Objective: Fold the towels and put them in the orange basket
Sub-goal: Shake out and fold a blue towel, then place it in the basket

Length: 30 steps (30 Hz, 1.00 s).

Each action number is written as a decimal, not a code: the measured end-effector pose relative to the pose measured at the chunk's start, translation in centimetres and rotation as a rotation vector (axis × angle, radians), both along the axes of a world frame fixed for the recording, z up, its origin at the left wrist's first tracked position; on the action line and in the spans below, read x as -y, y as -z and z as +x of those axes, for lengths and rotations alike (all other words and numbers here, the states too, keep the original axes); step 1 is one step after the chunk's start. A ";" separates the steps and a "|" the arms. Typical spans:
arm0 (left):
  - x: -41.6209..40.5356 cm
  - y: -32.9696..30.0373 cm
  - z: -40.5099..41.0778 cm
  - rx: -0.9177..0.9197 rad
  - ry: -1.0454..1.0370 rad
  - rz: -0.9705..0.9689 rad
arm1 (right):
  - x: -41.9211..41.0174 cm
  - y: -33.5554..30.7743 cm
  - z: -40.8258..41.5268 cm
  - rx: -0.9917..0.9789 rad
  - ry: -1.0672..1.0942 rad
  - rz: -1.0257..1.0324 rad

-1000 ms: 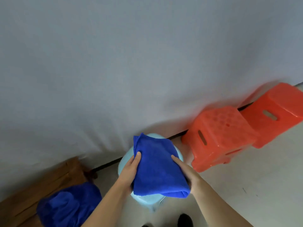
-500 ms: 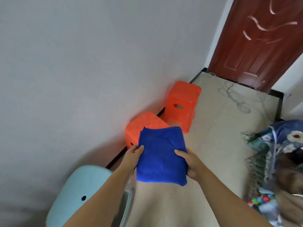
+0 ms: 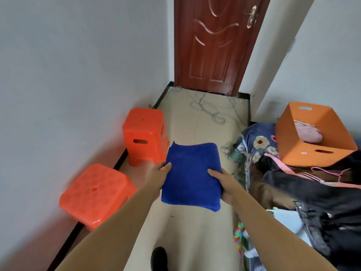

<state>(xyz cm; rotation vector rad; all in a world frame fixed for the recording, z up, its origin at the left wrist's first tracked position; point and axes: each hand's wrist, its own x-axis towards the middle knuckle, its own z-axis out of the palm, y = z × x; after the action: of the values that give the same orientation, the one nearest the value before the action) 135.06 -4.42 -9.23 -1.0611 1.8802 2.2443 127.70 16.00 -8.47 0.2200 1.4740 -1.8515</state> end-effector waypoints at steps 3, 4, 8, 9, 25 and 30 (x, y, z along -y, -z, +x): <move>-1.2 0.0 -7.0 -0.003 0.090 0.010 | -1.7 0.5 -5.4 0.002 0.090 0.005; -1.5 0.0 -9.1 -0.008 0.117 0.019 | -2.2 0.8 -7.2 -0.001 0.120 0.005; -2.6 -0.3 -20.3 -0.033 0.234 0.019 | -3.8 0.4 -15.9 -0.020 0.243 0.001; -2.9 -0.6 -22.7 -0.028 0.263 0.019 | -4.1 0.2 -17.8 -0.023 0.282 0.011; -22.0 -2.3 -59.3 -0.104 0.754 -0.094 | -20.1 0.2 -42.8 -0.082 0.856 -0.007; -32.3 -2.2 -68.7 -0.155 0.872 -0.133 | -28.3 -0.3 -49.5 -0.092 1.008 0.014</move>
<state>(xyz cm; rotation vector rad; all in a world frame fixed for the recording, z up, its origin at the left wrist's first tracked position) 66.39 27.89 -7.00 0.0015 2.0025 1.7180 78.22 44.25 -8.15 1.0496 1.5658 -2.6337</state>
